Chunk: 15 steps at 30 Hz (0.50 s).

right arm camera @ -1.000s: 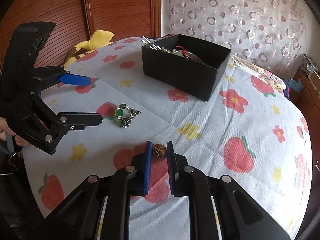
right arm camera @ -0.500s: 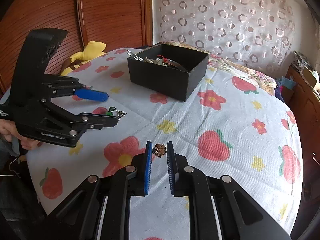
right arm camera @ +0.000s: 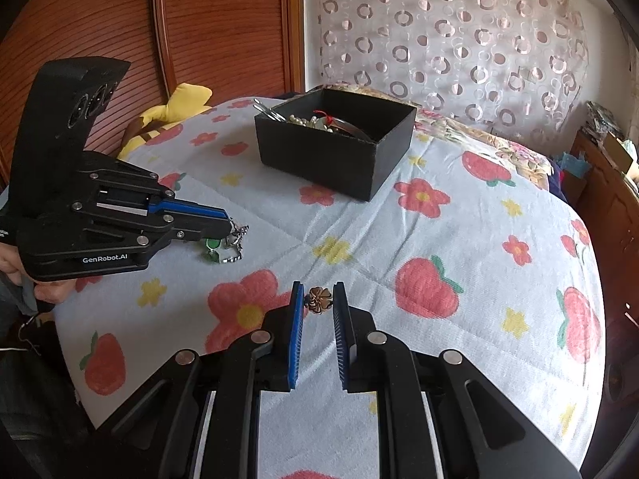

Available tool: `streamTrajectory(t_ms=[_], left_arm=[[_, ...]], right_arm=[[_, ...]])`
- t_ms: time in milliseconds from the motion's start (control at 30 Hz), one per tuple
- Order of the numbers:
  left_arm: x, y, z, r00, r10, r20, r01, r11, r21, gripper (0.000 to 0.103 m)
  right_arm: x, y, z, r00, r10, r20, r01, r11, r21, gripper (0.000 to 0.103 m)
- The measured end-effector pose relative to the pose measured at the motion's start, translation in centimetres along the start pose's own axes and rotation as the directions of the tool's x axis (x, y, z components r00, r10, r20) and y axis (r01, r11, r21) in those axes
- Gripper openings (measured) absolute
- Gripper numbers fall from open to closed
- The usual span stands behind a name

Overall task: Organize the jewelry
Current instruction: 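Grasp the green-stone earrings with the left tool while the right tool holds the ring, then carry the earrings with the left tool while the right tool brings the ring into the box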

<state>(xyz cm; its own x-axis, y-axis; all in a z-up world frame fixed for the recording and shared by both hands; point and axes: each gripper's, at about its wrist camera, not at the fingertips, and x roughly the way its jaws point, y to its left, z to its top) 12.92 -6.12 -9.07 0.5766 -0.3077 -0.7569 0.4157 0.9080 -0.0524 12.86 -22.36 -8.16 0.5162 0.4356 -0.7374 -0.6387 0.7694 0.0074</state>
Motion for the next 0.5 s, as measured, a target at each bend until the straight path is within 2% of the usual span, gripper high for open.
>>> streamTrajectory(t_ms=[333, 500], left_arm=[[-2.6, 1.3, 1.7, 0.997, 0.009, 0.077, -0.007, 0.999, -0.035, 0.005], [-4.0, 1.6, 3.9, 0.992, 0.022, 0.121, -0.017, 0.999, -0.044, 0.005]], right_arm=[[-1.0, 0.4, 1.5, 0.999, -0.007, 0.040, 0.007, 1.000, -0.010, 0.016], [-1.2, 0.6, 3.2, 0.997, -0.018, 0.069, 0.019, 1.000, -0.020, 0.016]])
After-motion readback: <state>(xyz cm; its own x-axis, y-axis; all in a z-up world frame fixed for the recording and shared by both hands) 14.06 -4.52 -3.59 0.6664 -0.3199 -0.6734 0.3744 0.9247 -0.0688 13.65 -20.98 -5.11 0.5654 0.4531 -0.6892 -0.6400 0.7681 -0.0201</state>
